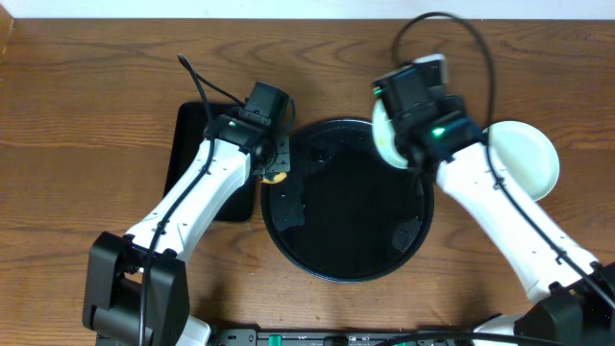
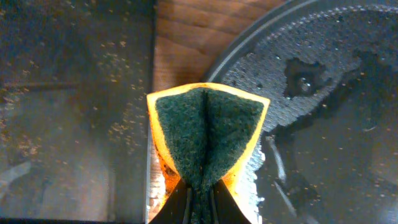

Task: Clean dirty plates on tray and stack at the side
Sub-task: 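Place the light-blue plate on the plate stack at right, release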

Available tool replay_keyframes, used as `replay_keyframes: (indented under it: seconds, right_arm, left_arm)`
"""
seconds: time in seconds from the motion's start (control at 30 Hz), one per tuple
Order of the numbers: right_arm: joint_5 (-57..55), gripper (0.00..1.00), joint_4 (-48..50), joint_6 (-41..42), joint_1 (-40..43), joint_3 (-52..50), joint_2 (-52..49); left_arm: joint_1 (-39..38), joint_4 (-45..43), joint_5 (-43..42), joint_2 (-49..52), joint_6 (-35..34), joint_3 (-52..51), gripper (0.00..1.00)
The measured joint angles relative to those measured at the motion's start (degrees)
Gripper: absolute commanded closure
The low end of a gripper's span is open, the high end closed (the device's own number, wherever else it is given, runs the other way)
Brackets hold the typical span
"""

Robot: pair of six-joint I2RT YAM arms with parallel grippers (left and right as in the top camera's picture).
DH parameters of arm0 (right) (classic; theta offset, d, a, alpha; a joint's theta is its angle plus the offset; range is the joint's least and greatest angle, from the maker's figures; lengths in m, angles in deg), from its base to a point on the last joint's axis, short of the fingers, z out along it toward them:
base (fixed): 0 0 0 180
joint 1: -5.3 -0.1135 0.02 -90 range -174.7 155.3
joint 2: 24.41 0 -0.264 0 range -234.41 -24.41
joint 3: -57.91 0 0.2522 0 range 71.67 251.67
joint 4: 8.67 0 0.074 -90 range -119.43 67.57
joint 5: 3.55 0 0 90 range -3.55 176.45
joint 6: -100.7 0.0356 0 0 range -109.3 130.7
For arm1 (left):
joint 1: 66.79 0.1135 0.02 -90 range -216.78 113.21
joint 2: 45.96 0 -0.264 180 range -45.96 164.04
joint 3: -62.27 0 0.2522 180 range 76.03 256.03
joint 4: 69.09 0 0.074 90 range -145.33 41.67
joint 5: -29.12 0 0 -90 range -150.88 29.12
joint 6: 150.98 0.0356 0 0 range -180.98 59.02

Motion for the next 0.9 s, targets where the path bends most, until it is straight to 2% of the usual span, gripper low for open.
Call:
replay_keyframes:
  seconds: [0.5, 0.77, 0.83, 0.9]
  right_arm:
    - [8.1, 0.99, -4.4, 4.0, 27.9, 0.0, 0.0]
    - [13.4, 0.99, -1.8, 4.6, 35.6, -3.4, -0.4]
    - [14.7, 0.94, -0.3, 4.7, 36.7, -4.9, -0.8]
    - [16.1, 0.80, 0.8, 5.1, 37.5, -6.2, -1.1]
  left_arm:
    - [13.9, -0.8, 0.2, 0.0, 9.9, 0.0, 0.92]
    - [15.4, -3.7, 0.2, 1.4, 15.0, 0.0, 0.93]
    - [15.4, -3.9, 0.2, 2.4, 15.6, 0.0, 0.92]
    - [15.4, -4.0, 0.2, 3.1, 16.0, 0.0, 0.92]
